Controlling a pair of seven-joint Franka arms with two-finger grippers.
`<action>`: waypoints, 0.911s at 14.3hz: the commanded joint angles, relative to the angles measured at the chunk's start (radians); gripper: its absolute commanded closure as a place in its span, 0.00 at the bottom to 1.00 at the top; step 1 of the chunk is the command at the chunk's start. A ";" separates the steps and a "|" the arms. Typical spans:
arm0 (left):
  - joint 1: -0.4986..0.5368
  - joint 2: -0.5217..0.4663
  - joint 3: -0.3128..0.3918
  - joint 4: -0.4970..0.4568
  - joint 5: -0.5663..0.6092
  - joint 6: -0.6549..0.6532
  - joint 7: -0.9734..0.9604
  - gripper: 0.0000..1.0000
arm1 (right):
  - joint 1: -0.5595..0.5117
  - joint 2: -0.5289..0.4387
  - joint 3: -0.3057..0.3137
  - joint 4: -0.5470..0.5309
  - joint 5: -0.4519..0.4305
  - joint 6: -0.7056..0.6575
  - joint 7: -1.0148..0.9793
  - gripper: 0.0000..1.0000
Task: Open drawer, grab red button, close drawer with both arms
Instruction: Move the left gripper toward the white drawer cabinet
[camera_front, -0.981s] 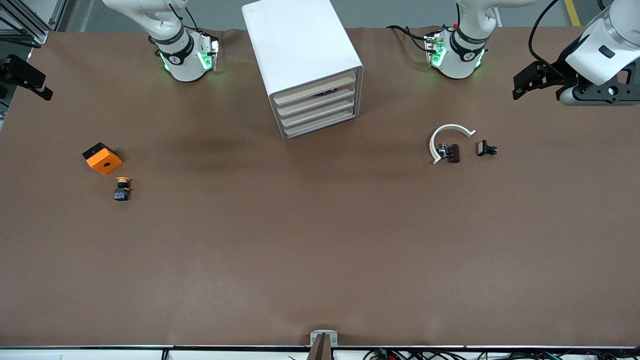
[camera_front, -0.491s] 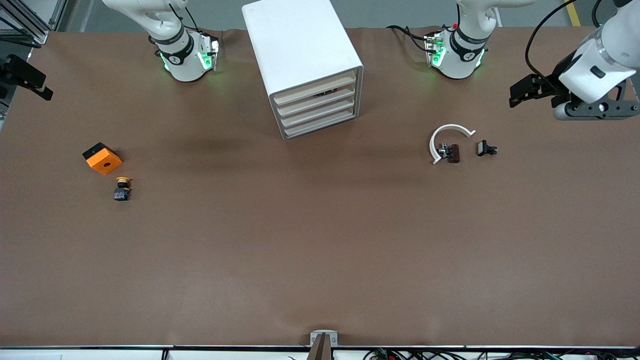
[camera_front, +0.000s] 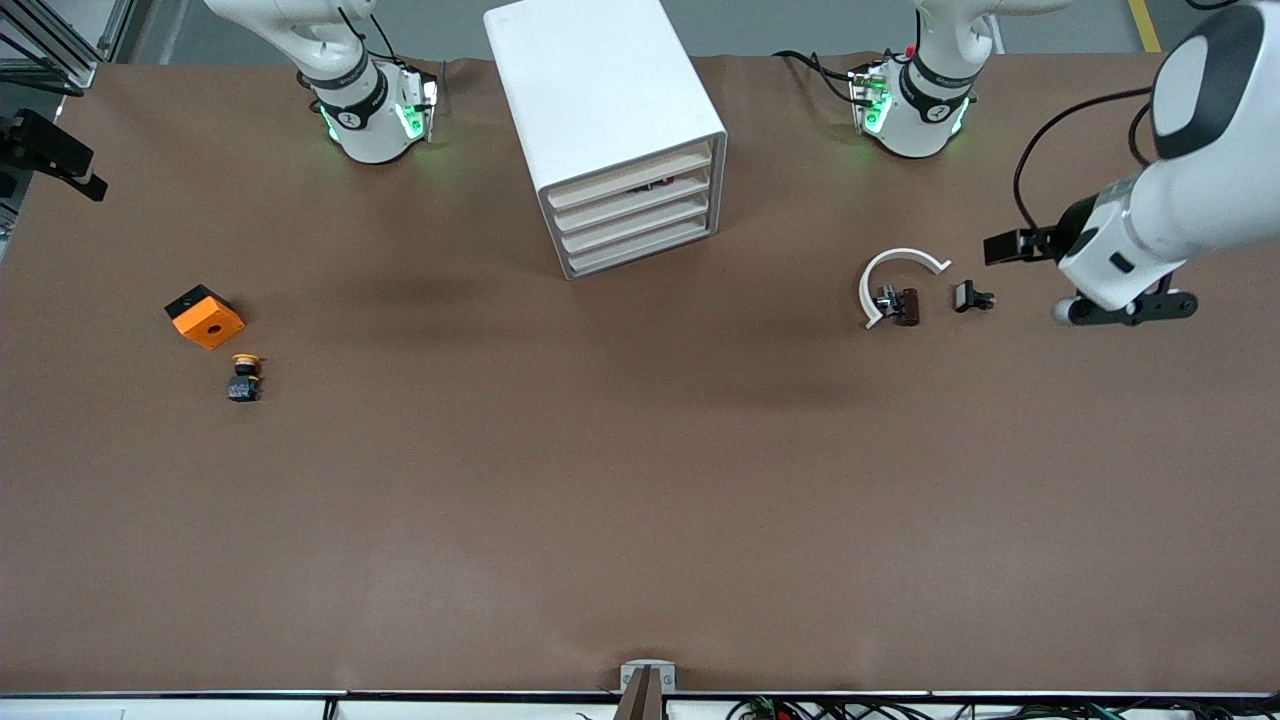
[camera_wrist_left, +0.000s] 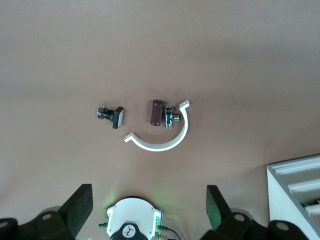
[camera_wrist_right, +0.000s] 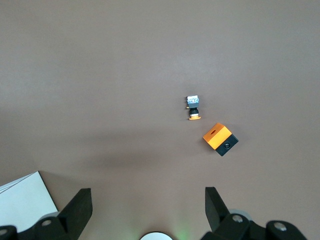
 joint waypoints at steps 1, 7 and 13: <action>0.002 0.092 -0.004 0.031 0.015 0.041 -0.012 0.00 | 0.008 -0.023 -0.002 -0.019 -0.001 0.003 -0.008 0.00; -0.033 0.255 -0.007 0.031 0.018 0.161 -0.134 0.00 | 0.006 -0.022 -0.002 -0.019 -0.001 0.002 -0.008 0.00; -0.136 0.384 -0.009 0.077 0.017 0.207 -0.442 0.00 | 0.006 -0.022 -0.002 -0.019 -0.001 0.003 -0.008 0.00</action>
